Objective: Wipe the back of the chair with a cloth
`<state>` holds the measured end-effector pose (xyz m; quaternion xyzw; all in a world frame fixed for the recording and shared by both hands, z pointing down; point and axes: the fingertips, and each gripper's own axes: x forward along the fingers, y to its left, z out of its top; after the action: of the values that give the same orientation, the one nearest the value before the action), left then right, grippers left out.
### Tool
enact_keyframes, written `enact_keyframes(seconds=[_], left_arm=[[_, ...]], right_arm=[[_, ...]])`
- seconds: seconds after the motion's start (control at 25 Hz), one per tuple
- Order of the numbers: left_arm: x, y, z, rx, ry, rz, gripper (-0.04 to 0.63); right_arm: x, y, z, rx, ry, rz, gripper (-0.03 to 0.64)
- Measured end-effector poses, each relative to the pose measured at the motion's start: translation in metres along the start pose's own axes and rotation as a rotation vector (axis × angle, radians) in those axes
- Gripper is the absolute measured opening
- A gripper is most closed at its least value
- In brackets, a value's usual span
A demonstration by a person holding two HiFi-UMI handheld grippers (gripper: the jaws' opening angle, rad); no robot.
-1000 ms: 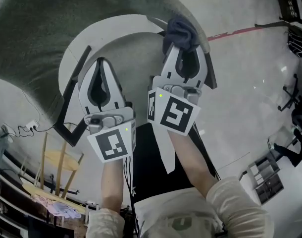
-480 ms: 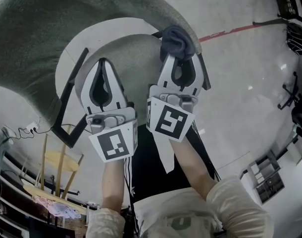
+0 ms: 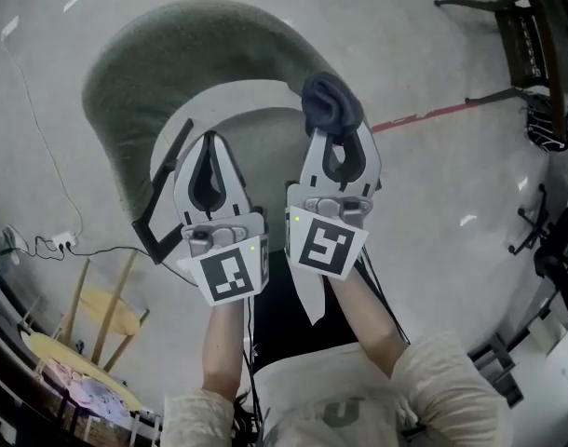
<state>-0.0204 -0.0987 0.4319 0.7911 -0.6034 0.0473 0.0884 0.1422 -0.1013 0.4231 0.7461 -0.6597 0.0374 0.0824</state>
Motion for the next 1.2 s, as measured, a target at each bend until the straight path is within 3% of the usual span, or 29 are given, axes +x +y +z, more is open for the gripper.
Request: enact_keyframes(seconds=[0.16, 0.4, 0.52, 0.64, 0.88, 1.04, 1.2], left_arm=[[-0.016, 0.003, 0.072, -0.014, -0.062, 0.053, 0.015], [-0.05, 0.019, 0.175, 0.006, -0.184, 0.131, 0.015], [-0.076, 0.007, 0.223, -0.016, -0.2, 0.15, 0.015], [-0.097, -0.004, 0.263, 0.041, -0.249, 0.144, 0.015], [-0.137, -0.005, 0.286, 0.061, -0.282, 0.131, 0.015], [-0.14, -0.005, 0.276, 0.077, -0.256, 0.14, 0.015], [-0.138, -0.007, 0.287, 0.064, -0.284, 0.139, 0.015]], right_arm=[[-0.002, 0.027, 0.077, 0.064, -0.035, 0.146, 0.058], [-0.025, 0.06, 0.182, 0.078, -0.116, 0.34, 0.058], [-0.051, 0.059, 0.211, 0.056, -0.065, 0.427, 0.058], [-0.069, 0.065, 0.224, 0.031, -0.003, 0.533, 0.058], [-0.104, 0.063, 0.239, 0.013, -0.024, 0.572, 0.058], [-0.117, 0.064, 0.253, -0.027, -0.061, 0.615, 0.058], [-0.122, 0.064, 0.26, -0.016, -0.081, 0.616, 0.058]])
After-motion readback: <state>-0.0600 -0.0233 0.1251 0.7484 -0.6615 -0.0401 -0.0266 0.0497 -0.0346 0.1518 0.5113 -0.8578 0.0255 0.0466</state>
